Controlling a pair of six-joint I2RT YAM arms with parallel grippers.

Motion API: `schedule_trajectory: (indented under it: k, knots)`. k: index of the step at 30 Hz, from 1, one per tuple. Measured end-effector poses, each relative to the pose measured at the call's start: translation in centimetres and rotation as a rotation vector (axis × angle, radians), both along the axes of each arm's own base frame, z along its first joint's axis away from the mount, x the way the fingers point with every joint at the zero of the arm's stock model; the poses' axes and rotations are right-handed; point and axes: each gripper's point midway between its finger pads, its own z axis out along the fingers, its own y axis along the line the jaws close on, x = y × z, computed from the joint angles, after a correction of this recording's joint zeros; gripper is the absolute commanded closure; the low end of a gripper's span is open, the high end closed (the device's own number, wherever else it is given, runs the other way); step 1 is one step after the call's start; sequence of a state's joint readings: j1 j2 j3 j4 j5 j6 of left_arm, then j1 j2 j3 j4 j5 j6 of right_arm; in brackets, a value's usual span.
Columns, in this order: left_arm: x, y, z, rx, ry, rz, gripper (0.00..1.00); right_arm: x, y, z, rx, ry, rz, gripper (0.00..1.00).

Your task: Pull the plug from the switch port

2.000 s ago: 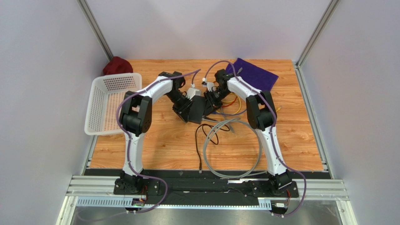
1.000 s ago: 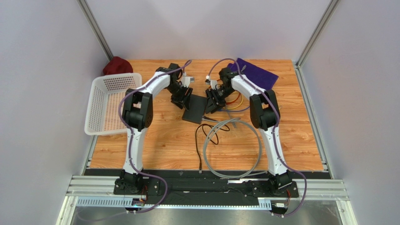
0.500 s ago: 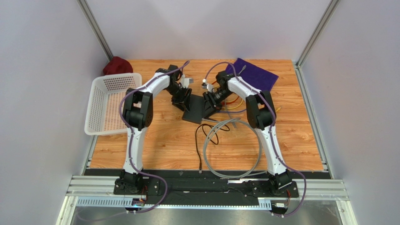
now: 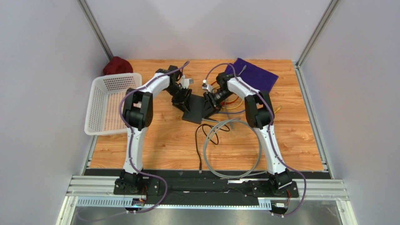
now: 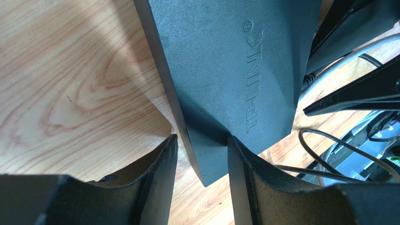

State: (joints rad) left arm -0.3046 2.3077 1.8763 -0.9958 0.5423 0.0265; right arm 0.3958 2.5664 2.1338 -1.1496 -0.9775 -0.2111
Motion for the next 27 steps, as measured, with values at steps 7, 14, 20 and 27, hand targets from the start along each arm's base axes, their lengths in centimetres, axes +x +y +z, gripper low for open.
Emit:
schedule_trajectory:
  k: [7,14,20,27]
  knots:
    - [-0.06,-0.03,-0.03,-0.002,0.002,0.000,0.49,0.05,-0.07,-0.23,0.001,-0.009,0.007,0.61]
    - [-0.10,-0.04,-0.05,-0.004,0.004,-0.001,0.49,0.12,-0.11,-0.46,-0.008,-0.011,0.008,0.62]
    - [-0.10,-0.04,-0.05,-0.004,0.004,-0.001,0.49,0.07,-0.06,-0.56,-0.021,-0.018,0.014,0.63]
    - [-0.13,-0.05,-0.05,-0.004,0.004,-0.002,0.49,0.05,-0.02,-0.83,-0.037,-0.034,0.023,0.77]
